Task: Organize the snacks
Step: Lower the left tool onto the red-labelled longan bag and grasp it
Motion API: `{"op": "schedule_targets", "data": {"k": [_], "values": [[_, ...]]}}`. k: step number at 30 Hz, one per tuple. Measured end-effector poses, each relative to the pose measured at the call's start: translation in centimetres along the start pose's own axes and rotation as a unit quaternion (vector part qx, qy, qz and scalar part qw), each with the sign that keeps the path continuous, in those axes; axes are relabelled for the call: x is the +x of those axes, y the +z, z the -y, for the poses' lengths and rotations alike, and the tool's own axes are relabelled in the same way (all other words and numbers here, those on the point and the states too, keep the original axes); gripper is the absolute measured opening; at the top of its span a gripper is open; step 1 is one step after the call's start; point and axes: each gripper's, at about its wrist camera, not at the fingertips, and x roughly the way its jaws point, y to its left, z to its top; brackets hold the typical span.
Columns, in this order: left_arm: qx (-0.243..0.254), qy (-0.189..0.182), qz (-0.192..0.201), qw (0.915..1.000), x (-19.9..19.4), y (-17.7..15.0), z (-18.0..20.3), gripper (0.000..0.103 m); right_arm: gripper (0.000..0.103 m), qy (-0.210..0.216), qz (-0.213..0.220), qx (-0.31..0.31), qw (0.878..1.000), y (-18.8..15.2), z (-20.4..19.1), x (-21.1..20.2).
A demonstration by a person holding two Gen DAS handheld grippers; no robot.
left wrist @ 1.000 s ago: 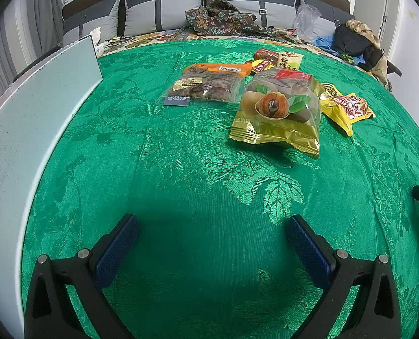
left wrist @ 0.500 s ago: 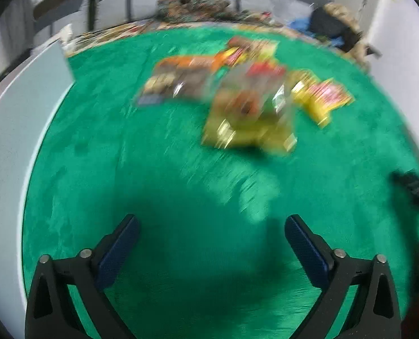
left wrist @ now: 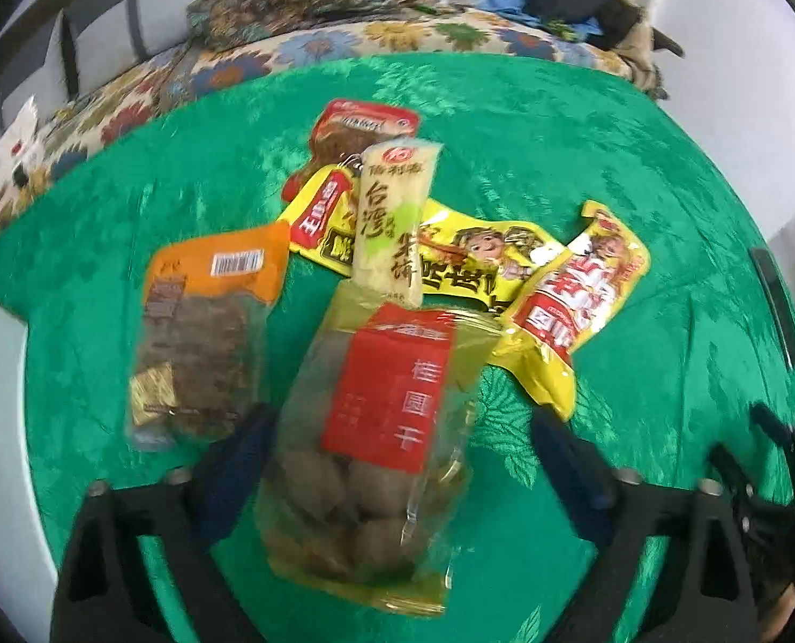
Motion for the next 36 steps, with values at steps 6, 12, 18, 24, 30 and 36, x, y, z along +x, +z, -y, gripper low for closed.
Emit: {"op": "schedule_targets", "data": {"k": [6,12,18,24,30,36], "values": [[-0.045,0.008,0.039,0.9982,-3.1,-3.6,-0.7,0.048,0.084,0.000,0.000,0.000,1.000,0.0,0.0,0.0],[-0.093,0.048,0.078,0.9915,-9.2,-11.3,-3.9,0.048,0.084,0.000,0.000,0.000,1.000,0.0,0.0,0.0],[-0.099,0.092,0.072,0.9882,-8.3,-16.4,-5.5,0.064,0.084,0.000,0.000,0.000,1.000,0.0,0.0,0.0],[-0.098,0.123,0.074,0.9847,-4.5,-17.1,-4.9,0.088,0.084,0.000,0.000,0.000,1.000,0.0,0.0,0.0],[-0.158,0.117,0.100,0.9755,-3.7,-17.8,-7.1,0.103,0.084,0.000,0.000,0.000,1.000,0.0,0.0,0.0],[-0.157,0.119,0.111,0.9741,-3.5,-17.6,-7.2,0.103,0.084,0.000,0.000,0.000,1.000,0.0,0.0,0.0]]}}
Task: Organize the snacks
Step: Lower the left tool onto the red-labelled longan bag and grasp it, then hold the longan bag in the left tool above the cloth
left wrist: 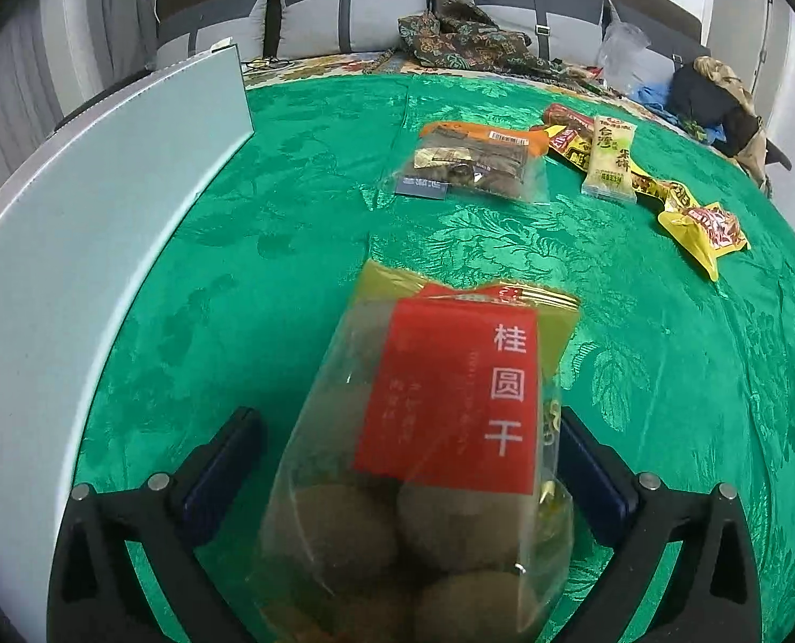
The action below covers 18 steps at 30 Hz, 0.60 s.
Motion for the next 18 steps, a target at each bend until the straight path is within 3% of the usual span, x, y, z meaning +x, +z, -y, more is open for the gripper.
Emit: {"op": "schedule_targets", "data": {"k": [18], "values": [[0.000,0.000,0.000,1.0000,-0.19,-0.06,0.05,0.103,0.084,0.000,0.000,0.000,1.000,0.01,0.02,-0.01]]}}
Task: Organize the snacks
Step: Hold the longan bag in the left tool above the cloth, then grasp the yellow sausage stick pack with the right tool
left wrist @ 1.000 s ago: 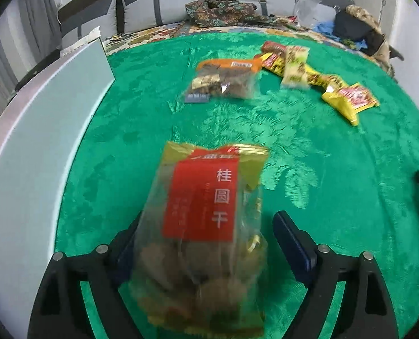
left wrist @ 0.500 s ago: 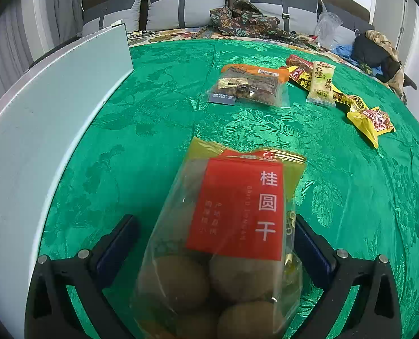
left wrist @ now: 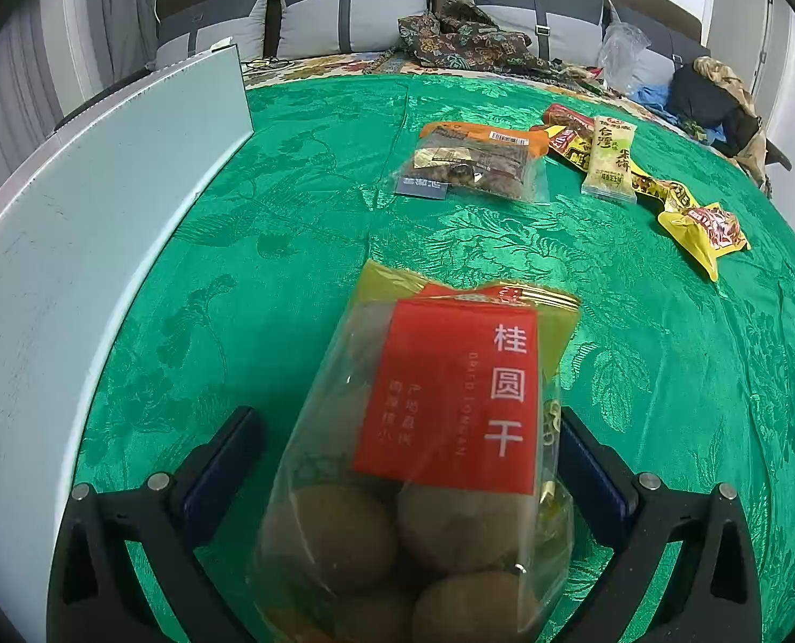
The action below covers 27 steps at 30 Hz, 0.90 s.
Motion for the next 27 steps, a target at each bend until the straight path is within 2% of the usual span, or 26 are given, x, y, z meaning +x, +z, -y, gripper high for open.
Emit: {"op": "schedule_targets", "data": {"k": [14,16,17,20,23,24,27], "values": [[0.000,-0.001,0.000,1.0000,0.1,0.0,0.0,0.103,0.086,0.002,-0.002,0.001,1.000,0.1,-0.2,0.4],[0.000,-0.001,0.000,1.0000,0.1,0.0,0.0,0.103,0.085,-0.001,-0.032,0.004,0.999,0.9,-0.7,0.6],[0.000,-0.001,0.000,1.0000,0.1,0.0,0.0,0.103,0.084,0.009,-0.039,0.009,0.999,1.7,-1.4,0.5],[0.000,-0.001,0.000,1.0000,0.1,0.0,0.0,0.103,0.084,0.066,-0.013,0.027,0.997,5.6,-5.2,0.3],[0.000,-0.001,0.000,1.0000,0.1,0.0,0.0,0.103,0.082,0.107,-0.034,0.067,0.991,9.7,-9.0,2.8],[0.000,-0.002,0.000,1.0000,0.1,0.0,0.0,0.103,0.082,0.109,-0.041,0.080,0.990,10.6,-9.7,3.7],[0.000,-0.002,0.000,1.0000,0.0,0.0,0.2,0.103,0.082,0.075,-0.071,0.126,0.987,12.6,-11.3,7.3]]}}
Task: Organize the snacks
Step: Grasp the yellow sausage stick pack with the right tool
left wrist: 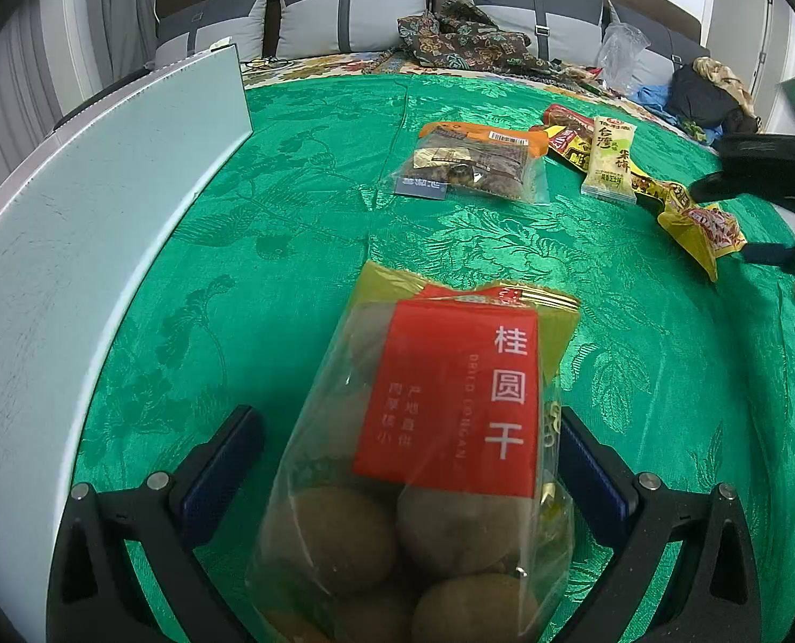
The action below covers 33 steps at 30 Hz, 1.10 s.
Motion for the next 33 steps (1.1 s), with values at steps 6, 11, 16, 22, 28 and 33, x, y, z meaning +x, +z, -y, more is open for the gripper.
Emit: {"op": "schedule_targets", "data": {"k": [6,11,16,22,28,33], "values": [[0.000,0.000,0.000,1.0000,0.0,0.0,0.0,0.103,0.052,-0.004,-0.020,-0.030,0.999,-0.4,0.3,1.4],[0.000,0.000,0.000,1.0000,0.0,0.0,0.0,0.103,0.046,0.042,-0.054,-0.107,0.992,-3.9,3.9,-1.6],[0.000,0.000,0.000,1.0000,0.0,0.0,0.0,0.103,0.047,0.062,-0.067,-0.176,0.980,-8.5,7.1,-5.9],[0.000,0.000,0.000,1.0000,0.0,0.0,0.0,0.103,0.073,0.016,-0.008,-0.222,0.975,-13.4,7.3,-7.2],[0.000,0.000,0.000,1.0000,0.0,0.0,0.0,0.103,0.084,-0.014,0.050,-0.205,0.977,-14.2,6.4,-6.6],[0.000,-0.001,0.000,1.0000,0.0,0.0,0.0,0.103,0.086,-0.015,0.053,-0.206,0.977,-13.9,6.3,-6.6]]}}
